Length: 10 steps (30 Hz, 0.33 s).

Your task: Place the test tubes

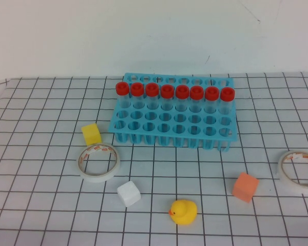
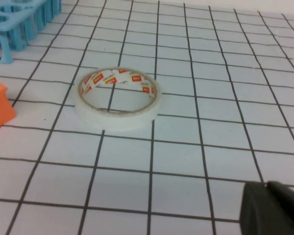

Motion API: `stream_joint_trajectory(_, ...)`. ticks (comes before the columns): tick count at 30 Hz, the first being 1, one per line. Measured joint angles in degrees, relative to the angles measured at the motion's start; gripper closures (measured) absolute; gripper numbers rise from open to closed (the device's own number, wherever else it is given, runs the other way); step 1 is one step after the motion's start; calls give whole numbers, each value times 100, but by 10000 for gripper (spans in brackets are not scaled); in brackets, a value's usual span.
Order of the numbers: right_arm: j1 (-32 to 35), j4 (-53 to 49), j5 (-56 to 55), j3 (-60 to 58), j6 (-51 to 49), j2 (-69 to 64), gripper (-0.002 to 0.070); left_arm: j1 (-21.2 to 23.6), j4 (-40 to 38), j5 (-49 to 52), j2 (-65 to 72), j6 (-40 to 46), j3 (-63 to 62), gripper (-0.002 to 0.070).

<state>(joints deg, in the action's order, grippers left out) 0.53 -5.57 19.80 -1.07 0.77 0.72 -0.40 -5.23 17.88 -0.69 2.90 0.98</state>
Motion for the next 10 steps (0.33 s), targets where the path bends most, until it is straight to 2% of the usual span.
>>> stream_joint_trajectory(10,0,0,0,0,-77,0,678,0,0,0,0,0,0,676)
